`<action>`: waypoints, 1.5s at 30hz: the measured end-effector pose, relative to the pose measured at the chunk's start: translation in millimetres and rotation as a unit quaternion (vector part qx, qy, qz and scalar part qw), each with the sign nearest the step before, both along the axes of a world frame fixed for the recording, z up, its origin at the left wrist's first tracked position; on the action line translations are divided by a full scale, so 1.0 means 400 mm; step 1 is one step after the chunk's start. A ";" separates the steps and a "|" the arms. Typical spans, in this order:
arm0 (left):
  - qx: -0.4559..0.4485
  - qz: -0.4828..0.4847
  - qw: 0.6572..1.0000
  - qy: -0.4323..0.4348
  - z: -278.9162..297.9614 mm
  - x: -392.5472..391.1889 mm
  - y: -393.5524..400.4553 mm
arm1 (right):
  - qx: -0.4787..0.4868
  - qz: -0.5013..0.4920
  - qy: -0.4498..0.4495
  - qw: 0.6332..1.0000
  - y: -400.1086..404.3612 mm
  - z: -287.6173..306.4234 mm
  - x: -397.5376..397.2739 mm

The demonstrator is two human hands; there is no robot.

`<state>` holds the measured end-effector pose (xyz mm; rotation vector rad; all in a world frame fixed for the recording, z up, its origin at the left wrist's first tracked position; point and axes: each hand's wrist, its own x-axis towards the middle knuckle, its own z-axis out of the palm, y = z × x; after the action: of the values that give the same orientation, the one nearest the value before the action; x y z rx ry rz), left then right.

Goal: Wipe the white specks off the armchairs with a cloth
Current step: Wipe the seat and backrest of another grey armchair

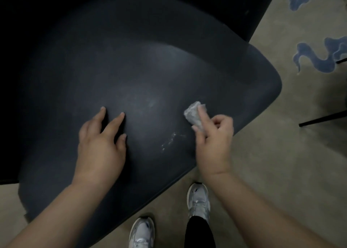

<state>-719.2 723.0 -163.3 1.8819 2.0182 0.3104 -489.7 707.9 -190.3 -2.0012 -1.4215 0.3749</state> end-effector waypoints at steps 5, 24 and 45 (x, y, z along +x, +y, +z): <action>0.000 0.029 0.999 -0.017 0.009 -0.004 -0.042 | -0.013 0.169 0.039 0.985 -0.089 0.013 -0.230; 0.006 0.068 0.994 -0.082 0.018 -0.083 -0.040 | 0.006 0.061 -0.050 0.997 0.035 0.011 -0.130; 0.043 0.081 0.994 0.063 -0.101 0.132 0.460 | 0.017 0.058 -0.056 0.997 0.493 0.020 0.104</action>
<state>-666.5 907.2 -203.7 1.8329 2.2827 0.3319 -448.1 905.1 -182.2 -1.9453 -1.6083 0.2900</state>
